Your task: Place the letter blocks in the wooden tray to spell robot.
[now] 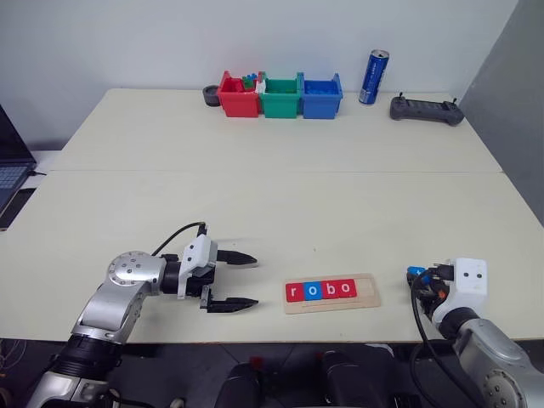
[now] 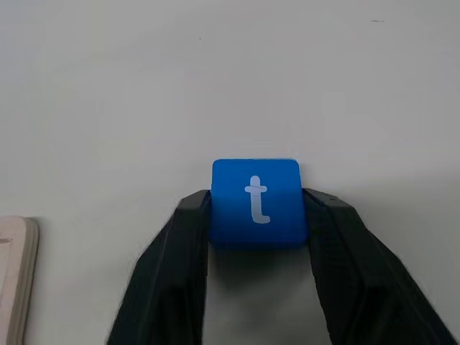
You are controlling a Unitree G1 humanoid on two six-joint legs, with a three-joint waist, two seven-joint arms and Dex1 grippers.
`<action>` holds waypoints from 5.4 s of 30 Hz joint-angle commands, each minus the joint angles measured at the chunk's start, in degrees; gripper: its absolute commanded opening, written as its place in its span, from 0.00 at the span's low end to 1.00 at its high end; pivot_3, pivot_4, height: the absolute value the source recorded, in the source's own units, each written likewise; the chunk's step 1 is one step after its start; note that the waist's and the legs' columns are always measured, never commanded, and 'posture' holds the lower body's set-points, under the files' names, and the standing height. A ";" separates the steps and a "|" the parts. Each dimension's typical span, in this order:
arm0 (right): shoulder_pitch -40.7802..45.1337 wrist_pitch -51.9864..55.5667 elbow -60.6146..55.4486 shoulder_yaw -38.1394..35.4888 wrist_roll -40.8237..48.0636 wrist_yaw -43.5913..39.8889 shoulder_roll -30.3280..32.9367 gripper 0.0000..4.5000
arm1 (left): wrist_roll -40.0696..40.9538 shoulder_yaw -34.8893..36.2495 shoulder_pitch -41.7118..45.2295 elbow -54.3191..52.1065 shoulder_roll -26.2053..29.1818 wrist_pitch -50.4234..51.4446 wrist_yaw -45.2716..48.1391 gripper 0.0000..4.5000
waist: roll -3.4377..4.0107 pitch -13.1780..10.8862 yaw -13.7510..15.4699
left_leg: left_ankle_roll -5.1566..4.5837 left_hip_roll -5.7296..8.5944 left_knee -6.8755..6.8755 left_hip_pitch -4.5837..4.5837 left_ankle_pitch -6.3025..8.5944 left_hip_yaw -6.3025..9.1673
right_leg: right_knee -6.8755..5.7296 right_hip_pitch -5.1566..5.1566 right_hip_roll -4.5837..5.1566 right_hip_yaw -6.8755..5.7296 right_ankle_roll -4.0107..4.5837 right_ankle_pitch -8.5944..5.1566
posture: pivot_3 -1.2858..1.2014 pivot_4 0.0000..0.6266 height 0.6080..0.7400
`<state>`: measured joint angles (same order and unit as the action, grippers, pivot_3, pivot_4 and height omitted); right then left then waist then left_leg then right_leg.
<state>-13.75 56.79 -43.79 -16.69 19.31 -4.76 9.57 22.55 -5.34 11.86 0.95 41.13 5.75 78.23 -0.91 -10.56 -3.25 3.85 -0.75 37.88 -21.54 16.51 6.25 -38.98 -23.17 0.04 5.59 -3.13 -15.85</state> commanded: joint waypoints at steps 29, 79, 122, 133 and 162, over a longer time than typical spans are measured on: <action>12.38 -29.99 32.08 9.60 -1.47 -54.92 49.76 0.99 | 0.09 -0.55 1.53 -3.04 -0.87 1.30 -0.62 1.00 | -0.06 -0.10 0.02 | -0.02 0.06 0.07 -0.06 0.01 -0.04 | 0.04 0.02 0.02 0.02 0.02 0.04 | 0.52 0.24 1.00; 32.49 -30.27 22.24 34.38 -12.99 -65.82 49.75 0.32 | -0.31 0.07 -0.30 -3.49 -0.54 0.19 -1.90 1.00 | -0.03 -0.11 0.18 | -0.01 0.07 0.09 -0.07 0.00 0.02 | 0.02 -0.01 0.08 -0.06 0.04 0.04 | 0.52 0.24 1.00; 21.31 -28.38 13.43 22.79 -12.35 -60.26 53.59 0.00 | -0.45 -0.09 0.55 -3.29 -0.67 1.28 -2.27 1.00 | -0.03 -0.11 0.45 | -0.01 0.07 0.10 -0.09 0.00 0.01 | 0.02 -0.01 0.08 -0.07 0.04 0.04 | 0.52 0.24 1.00; 24.01 -27.39 13.93 28.43 -15.04 -58.93 51.61 0.00 | -0.43 0.55 -1.21 -3.17 -0.50 0.01 -2.14 1.00 | -0.03 -0.11 0.43 | -0.01 0.07 0.09 -0.09 0.00 0.02 | 0.02 -0.01 0.09 -0.07 0.04 0.05 | 0.52 0.24 1.00; 22.08 -24.02 10.90 13.96 1.17 -65.34 54.26 0.70 | 1.23 1.68 -0.88 -6.47 3.14 3.65 -0.94 1.00 | -0.03 -0.11 0.45 | -0.01 0.07 0.09 -0.10 0.00 0.03 | 0.01 -0.01 0.09 -0.08 0.04 0.05 | 0.52 0.24 1.00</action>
<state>8.20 32.28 -31.27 0.15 18.35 -69.26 62.89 22.57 -5.42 10.53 -3.02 43.11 8.62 77.06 -0.94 -10.67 -2.80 3.85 -0.68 37.97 -21.64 16.52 6.27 -38.97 -23.19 0.13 5.51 -3.09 -15.80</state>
